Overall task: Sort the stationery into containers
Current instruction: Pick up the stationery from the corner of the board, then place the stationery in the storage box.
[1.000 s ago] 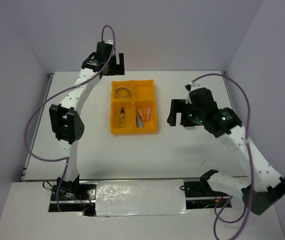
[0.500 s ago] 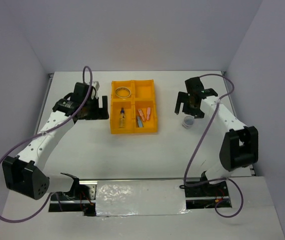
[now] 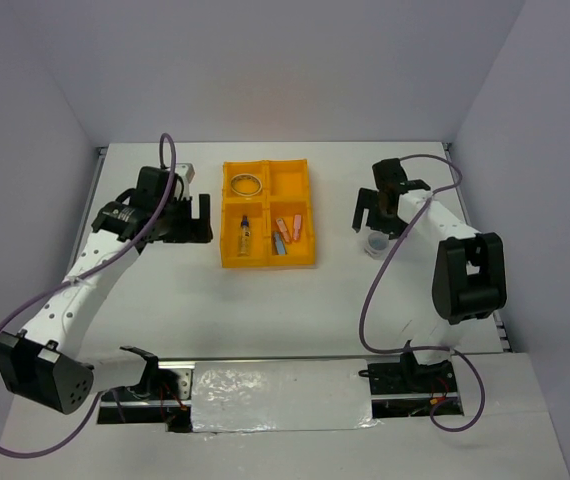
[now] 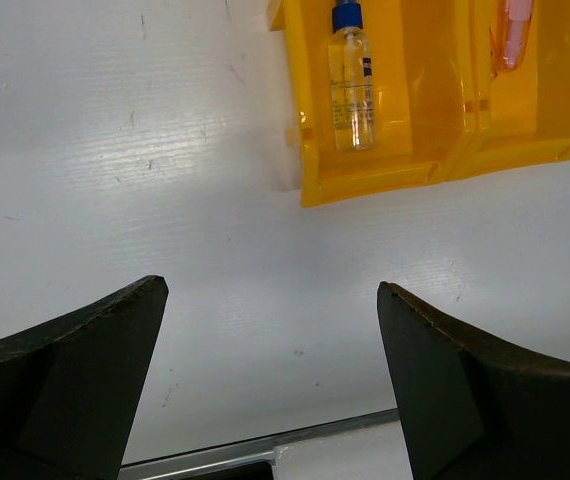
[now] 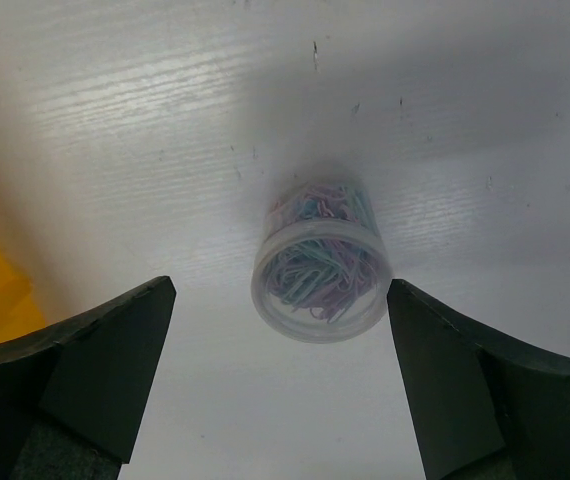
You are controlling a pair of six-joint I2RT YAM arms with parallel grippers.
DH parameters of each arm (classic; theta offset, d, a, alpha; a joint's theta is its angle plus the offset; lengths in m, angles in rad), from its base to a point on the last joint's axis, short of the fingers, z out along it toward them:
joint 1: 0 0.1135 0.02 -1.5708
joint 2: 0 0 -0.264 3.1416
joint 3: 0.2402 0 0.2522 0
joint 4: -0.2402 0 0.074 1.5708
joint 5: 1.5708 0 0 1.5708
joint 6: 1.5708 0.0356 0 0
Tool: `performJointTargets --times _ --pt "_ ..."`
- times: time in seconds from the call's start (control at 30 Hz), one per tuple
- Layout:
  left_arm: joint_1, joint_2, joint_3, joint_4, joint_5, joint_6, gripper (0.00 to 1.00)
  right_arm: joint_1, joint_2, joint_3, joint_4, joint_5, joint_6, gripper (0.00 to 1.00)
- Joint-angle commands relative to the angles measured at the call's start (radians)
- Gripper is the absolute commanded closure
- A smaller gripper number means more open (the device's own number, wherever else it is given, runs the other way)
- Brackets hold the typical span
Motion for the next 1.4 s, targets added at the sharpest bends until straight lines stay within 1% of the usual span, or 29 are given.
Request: performJointTargets --times 0.0,0.07,0.3,0.4,0.47,0.5,0.53,0.6,0.63,0.7,0.73,0.8,0.9,0.93,1.0,1.07,1.1,1.17,1.2,1.23,1.27,1.3,1.37 --pt "0.002 0.023 0.05 -0.004 0.037 0.021 0.01 -0.008 0.01 -0.03 0.04 0.031 -0.006 0.06" --pt "0.002 0.036 0.056 -0.011 0.037 0.022 0.01 -0.011 0.004 -0.056 0.046 0.048 0.0 0.06" --pt "0.002 0.039 0.056 -0.012 0.038 0.021 0.01 -0.017 0.015 -0.096 0.074 0.02 0.024 0.06" --pt "0.002 0.034 0.052 -0.014 0.038 0.021 0.01 -0.015 0.021 -0.101 0.089 0.009 0.024 0.1" --pt "0.002 0.03 0.047 -0.012 0.037 0.022 0.01 -0.016 0.026 -0.104 0.099 0.003 0.023 0.19" --pt "0.002 0.028 0.045 -0.012 0.037 0.022 0.01 -0.015 0.027 -0.104 0.106 0.0 0.02 0.25" --pt "0.002 0.027 0.042 -0.012 0.038 0.022 0.01 -0.014 0.03 -0.098 0.108 -0.008 0.017 0.38" --pt "0.002 0.022 0.038 -0.012 0.038 0.022 0.01 -0.015 0.038 -0.087 0.102 -0.011 0.017 0.48" --pt "0.002 0.02 0.038 -0.012 0.038 0.022 0.01 -0.015 0.038 -0.075 0.099 -0.017 0.017 0.56" --pt "0.002 0.014 0.035 -0.015 0.038 0.021 0.01 -0.014 0.013 -0.056 0.091 -0.046 0.017 0.63" --pt "0.002 0.013 0.035 -0.018 0.038 0.021 0.01 -0.009 -0.002 -0.027 0.083 -0.061 0.023 0.69" --pt "0.002 0.008 0.03 -0.018 0.034 0.016 0.01 0.009 -0.062 0.01 0.08 -0.084 0.04 0.7" --pt "0.002 0.007 0.029 -0.021 0.029 0.008 0.01 0.052 -0.1 0.132 0.056 -0.095 0.069 0.71" --pt "0.002 0.007 0.029 -0.021 0.029 0.007 0.01 0.064 -0.099 0.199 0.056 -0.106 0.076 0.71" --pt "0.002 0.002 0.027 -0.021 0.028 -0.001 0.0 0.104 -0.071 0.263 0.065 -0.117 0.101 0.71" --pt "0.002 -0.004 0.019 -0.014 0.029 -0.008 0.01 0.153 -0.01 0.364 0.076 -0.147 0.115 0.69" --pt "0.002 -0.009 0.018 -0.014 0.029 -0.013 0.01 0.17 0.021 0.448 0.074 -0.167 0.116 0.69" --pt "0.002 -0.013 0.021 -0.021 0.025 -0.027 0.01 0.213 0.123 0.546 0.05 -0.152 0.115 0.69" --pt "0.002 -0.018 0.022 -0.024 0.021 -0.031 0.01 0.222 0.166 0.665 0.031 -0.138 0.115 0.69" --pt "0.002 -0.027 0.024 -0.024 0.018 -0.033 0.01 0.233 0.255 0.727 0.01 -0.126 0.115 0.68" --pt "0.002 -0.035 0.022 -0.021 0.009 -0.032 0.01 0.248 0.3 0.801 -0.056 -0.104 0.128 0.67" --pt "0.002 -0.041 0.021 -0.017 0.002 -0.028 0.0 0.253 0.397 0.938 -0.085 -0.085 0.129 0.67" --pt "0.005 -0.046 0.021 -0.02 -0.018 -0.025 0.01 0.273 0.482 1.06 -0.145 -0.078 0.129 0.66"
